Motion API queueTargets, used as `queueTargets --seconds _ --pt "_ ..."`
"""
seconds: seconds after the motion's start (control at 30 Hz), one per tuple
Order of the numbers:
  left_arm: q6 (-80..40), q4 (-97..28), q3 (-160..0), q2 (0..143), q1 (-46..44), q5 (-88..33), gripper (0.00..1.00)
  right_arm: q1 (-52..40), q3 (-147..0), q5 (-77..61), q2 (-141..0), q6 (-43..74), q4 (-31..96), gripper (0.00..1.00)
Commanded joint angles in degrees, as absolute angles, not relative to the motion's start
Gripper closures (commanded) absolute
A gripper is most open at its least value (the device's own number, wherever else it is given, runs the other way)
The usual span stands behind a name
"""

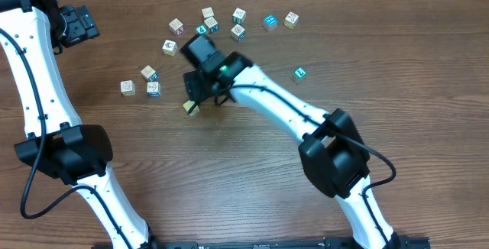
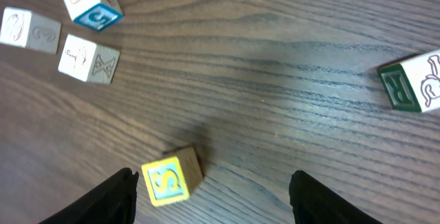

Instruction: Form a tower

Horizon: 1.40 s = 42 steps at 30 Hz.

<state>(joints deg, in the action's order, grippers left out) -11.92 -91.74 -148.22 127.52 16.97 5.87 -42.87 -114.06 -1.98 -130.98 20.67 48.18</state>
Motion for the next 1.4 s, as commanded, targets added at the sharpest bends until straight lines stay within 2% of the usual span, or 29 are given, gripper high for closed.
queueTargets --seconds 0.0,0.17,0.33,0.7,1.0,1.1,1.37 --pt "-12.47 -91.64 -148.97 127.2 16.84 6.39 0.0 -43.0 -115.46 -10.44 -130.82 14.68 48.36 0.31" --pt "-12.47 -91.64 -148.97 127.2 16.84 6.39 0.0 -44.69 -115.46 -10.28 -132.7 13.28 48.29 0.28" --pt "-12.47 -91.64 -148.97 127.2 16.86 6.39 0.0 -46.22 -115.46 -2.11 -133.88 12.99 47.66 0.25" --pt "-12.47 -91.64 -148.97 127.2 16.86 6.39 0.01 -47.22 -115.46 -1.56 -137.51 13.02 44.99 0.25" --pt "-12.47 -91.64 -148.97 127.22 16.86 6.39 0.01 -48.14 -115.46 -1.78 -137.64 14.13 44.03 0.53" --pt "-12.47 -91.64 -148.97 127.2 16.84 6.39 0.0 -48.93 -115.46 -1.76 -137.64 17.65 44.66 0.58" --pt "-12.45 -91.64 -148.97 127.2 16.84 6.39 0.0 -50.43 -115.46 -1.54 -137.64 28.1 46.5 0.65"
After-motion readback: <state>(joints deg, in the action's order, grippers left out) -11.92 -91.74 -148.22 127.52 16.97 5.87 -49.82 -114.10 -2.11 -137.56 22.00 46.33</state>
